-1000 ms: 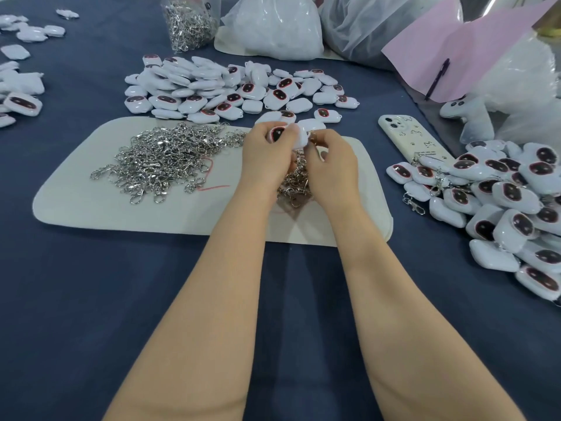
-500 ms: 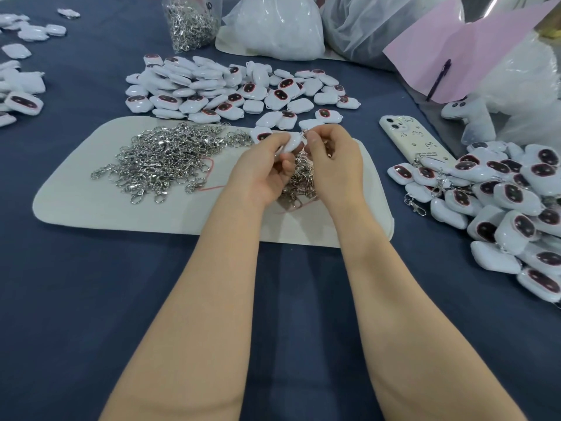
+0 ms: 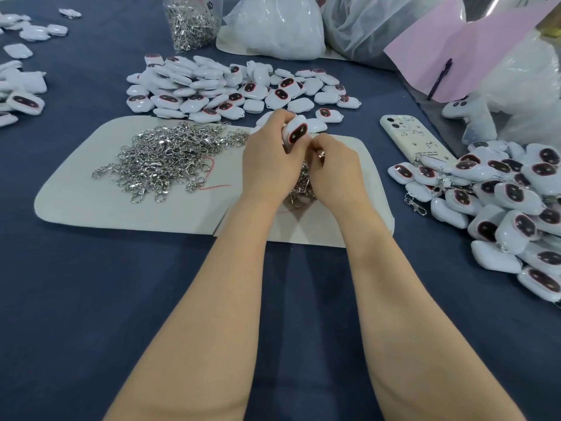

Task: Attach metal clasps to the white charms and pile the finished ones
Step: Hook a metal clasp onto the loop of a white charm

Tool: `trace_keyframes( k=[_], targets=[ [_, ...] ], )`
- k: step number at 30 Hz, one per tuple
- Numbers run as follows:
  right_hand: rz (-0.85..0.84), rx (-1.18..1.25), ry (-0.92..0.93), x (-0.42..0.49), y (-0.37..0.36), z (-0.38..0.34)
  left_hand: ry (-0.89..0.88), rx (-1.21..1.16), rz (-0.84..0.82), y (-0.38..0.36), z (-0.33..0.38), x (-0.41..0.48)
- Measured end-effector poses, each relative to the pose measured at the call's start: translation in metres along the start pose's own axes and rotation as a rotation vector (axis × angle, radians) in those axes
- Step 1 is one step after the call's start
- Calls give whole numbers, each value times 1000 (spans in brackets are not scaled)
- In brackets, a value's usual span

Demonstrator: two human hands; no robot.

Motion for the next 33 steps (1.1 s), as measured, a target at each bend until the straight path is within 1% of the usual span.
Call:
trace_keyframes(
  k=[2, 3, 5, 7, 9, 13, 18, 21, 24, 28, 30, 31, 33],
  targets=[
    [15, 130, -39, -1, 2, -1, 45, -76, 45, 2, 2, 1],
    [19, 205, -62, -1, 3, -1, 123, -174, 77, 3, -1, 2],
    [24, 310, -97, -2, 4, -1, 366, -442, 128, 3, -8, 2],
    [32, 342, -103, -2, 5, -2, 617, -709, 154, 1, -18, -1],
    [35, 373, -106, -3, 5, -3, 779, -927, 165, 0, -21, -5],
    [64, 409, -104, -4, 7, -5, 905, -1175, 171, -3, -23, -6],
    [88, 476, -98, -5, 10, -9, 1003, -1289, 108, -6, -23, -8],
    [71, 504, -81, -5, 9, -11, 1052, -1389, 117, -5, -22, -10],
    [91, 465, -81, -5, 9, -10, 1067, -1389, 105, -6, -22, -10],
    [168, 405, -87, -6, 11, -8, 1003, -1256, 110, -7, -21, -9],
    [170, 325, -53, -6, 11, -8, 890, -1068, 146, -3, -22, -7],
    [159, 276, -33, -5, 10, -8, 790, -920, 157, 0, -23, -4],
    [130, 188, -6, -4, 7, -8, 524, -615, 139, 5, -17, 2]
  ],
)
Point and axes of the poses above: each hand's wrist, its own x-axis towards the middle knuckle, its own y-axis out of the back of the hand, z = x × y, the point moved 4 cm from there along x, towards the middle knuckle, and after that the axes turned 15 degrees about -x, right-handed, at the moved point
